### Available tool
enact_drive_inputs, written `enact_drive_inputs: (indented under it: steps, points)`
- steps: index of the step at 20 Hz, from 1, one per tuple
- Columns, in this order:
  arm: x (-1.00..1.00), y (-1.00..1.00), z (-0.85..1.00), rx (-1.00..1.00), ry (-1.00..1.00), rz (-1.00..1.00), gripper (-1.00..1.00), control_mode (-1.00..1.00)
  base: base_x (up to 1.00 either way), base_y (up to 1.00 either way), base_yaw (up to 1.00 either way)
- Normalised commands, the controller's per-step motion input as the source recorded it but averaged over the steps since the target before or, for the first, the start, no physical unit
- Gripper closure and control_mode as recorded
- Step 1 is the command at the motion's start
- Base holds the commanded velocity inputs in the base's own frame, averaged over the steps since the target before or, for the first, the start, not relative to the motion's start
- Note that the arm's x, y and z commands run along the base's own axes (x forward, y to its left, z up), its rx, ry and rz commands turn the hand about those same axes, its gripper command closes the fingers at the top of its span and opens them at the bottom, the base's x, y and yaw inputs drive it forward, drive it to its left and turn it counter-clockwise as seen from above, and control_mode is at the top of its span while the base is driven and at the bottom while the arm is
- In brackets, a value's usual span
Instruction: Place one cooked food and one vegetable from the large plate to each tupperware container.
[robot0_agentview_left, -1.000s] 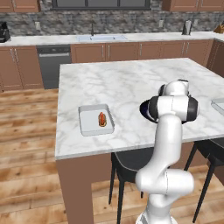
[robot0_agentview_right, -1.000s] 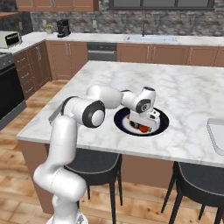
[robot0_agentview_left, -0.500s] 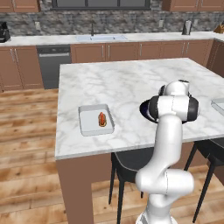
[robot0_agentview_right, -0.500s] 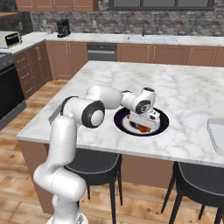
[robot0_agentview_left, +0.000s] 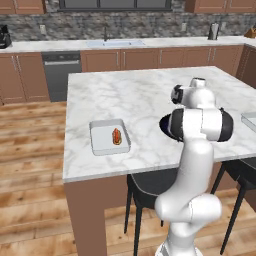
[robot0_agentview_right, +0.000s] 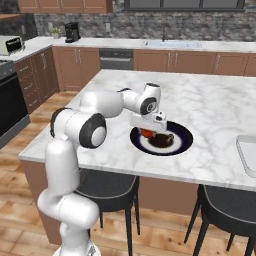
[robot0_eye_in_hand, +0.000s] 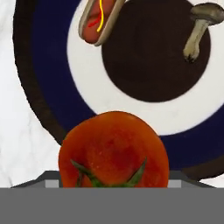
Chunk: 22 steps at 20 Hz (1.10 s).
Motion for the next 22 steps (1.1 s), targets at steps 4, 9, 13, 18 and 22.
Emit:
enact_drive_inputs:
  steps: [4, 9, 13, 18, 22]
  points:
    - [-0.07, 1.00, 0.94, 0.07, -0.07, 0.25, 1.00, -1.00, 0.00, 0.00, 0.00]
    - [-0.02, 1.00, 0.42, 0.04, -0.05, 0.08, 1.00, -1.00, 0.00, 0.00, 0.00]
    - [-0.07, 1.00, 0.20, -0.16, 0.00, 0.30, 1.00, -1.00, 0.00, 0.00, 0.00]
    - [-0.10, 1.00, -0.06, -0.14, 0.01, 0.29, 1.00, -1.00, 0.00, 0.00, 0.00]
    - [-0.16, 1.00, -0.07, -0.14, 0.00, 0.20, 1.00, -1.00, 0.00, 0.00, 0.00]
